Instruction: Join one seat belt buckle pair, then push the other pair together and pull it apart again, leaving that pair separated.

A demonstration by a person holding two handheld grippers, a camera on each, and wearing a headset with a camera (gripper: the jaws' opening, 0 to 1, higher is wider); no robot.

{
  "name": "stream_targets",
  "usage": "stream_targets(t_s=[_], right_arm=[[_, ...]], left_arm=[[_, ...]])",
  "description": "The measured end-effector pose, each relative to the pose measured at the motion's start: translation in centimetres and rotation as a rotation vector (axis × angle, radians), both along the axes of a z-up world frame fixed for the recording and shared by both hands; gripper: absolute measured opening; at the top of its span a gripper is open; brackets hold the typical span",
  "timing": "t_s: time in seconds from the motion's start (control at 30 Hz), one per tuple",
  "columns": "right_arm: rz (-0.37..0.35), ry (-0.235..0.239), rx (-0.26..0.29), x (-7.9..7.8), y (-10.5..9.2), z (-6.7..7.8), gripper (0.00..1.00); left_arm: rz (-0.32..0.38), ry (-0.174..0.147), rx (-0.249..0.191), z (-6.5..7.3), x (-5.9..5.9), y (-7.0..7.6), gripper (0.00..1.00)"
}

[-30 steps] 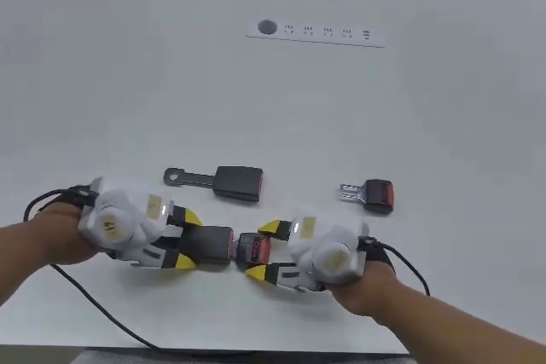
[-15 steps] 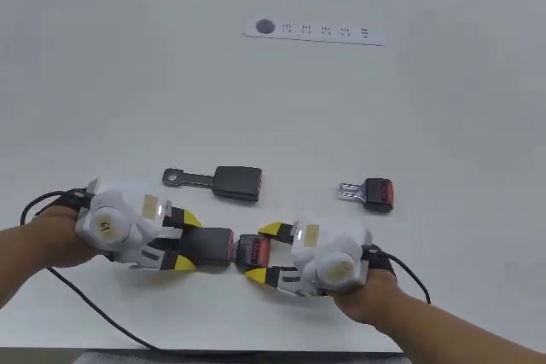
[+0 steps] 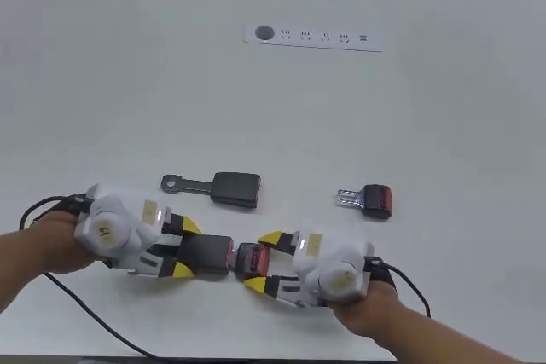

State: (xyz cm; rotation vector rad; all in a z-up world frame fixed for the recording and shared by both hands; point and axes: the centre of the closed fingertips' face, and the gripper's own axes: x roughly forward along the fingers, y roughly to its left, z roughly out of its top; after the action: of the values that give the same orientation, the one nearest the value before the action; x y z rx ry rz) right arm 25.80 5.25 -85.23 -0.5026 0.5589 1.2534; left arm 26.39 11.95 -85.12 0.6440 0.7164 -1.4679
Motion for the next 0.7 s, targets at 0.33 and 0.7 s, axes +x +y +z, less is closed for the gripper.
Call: stream_targets(t_s=[0.33, 0.7], right_arm=[[-0.041, 0.033, 0.023, -0.04, -0.13, -0.06, 0.33], [-0.071, 0.012, -0.025, -0.22, 0.02, -0.22, 0.37]], left_arm=[[0.008, 0.012, 0.007, 0.08, -0.04, -0.17, 0.32], [-0.028, -0.007, 0.084, -0.04, -0.12, -0.47, 0.34]])
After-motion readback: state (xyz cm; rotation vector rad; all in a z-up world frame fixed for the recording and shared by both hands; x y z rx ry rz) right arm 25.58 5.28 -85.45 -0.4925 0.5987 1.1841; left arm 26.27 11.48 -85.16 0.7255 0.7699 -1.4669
